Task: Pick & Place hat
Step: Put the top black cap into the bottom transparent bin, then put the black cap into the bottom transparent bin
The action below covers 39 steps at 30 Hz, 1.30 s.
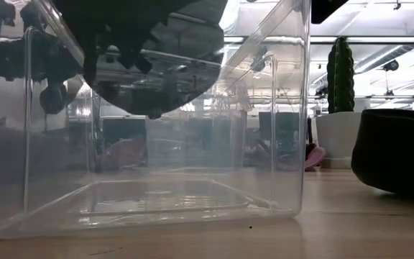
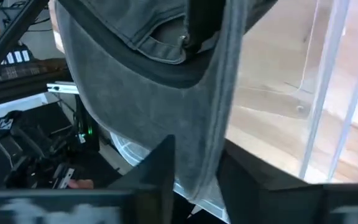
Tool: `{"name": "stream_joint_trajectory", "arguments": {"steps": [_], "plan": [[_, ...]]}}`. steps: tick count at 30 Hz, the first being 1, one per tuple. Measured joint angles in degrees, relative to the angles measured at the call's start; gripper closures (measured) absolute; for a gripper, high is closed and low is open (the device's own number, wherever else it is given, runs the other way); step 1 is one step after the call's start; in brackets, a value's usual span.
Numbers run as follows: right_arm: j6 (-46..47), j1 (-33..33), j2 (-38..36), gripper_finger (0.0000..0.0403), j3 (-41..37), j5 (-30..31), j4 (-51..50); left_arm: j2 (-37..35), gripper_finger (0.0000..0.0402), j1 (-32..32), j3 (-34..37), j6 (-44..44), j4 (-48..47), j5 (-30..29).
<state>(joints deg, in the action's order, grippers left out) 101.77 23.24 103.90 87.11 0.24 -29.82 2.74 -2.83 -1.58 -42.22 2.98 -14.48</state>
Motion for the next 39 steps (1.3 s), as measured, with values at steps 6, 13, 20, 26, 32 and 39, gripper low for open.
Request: {"name": "stream_joint_trajectory", "arguments": {"steps": [6, 13, 20, 26, 32, 39], "plan": [[1.0, -0.4, -0.1, 0.021, 0.0, 1.8, -5.4, 0.0, 0.0401, 0.0, 0.0, 0.0, 0.0, 0.0], [0.0, -0.7, -0.4, 0.0188, 1.6, 2.3, -4.7, 0.0, 0.0401, 0.0, 0.0, 0.0, 0.0, 0.0], [-1.5, -1.1, -0.4, 0.0188, 3.8, 2.7, -5.4, 0.0, 0.0401, 0.0, 0.0, 0.0, 0.0, 0.0], [-1.7, -0.1, -0.9, 0.0188, 4.8, -0.7, -8.8, 0.0, 0.0401, 0.0, 0.0, 0.0, 0.0, 0.0], [1.9, 2.7, -1.5, 0.0188, 4.9, -6.7, -17.2, 0.0, 0.0401, 0.0, 0.0, 0.0, 0.0, 0.0], [8.4, 8.3, -1.5, 0.0188, 4.9, -11.5, -27.3, 0.0, 0.0401, 0.0, 0.0, 0.0, 0.0, 0.0]]}}
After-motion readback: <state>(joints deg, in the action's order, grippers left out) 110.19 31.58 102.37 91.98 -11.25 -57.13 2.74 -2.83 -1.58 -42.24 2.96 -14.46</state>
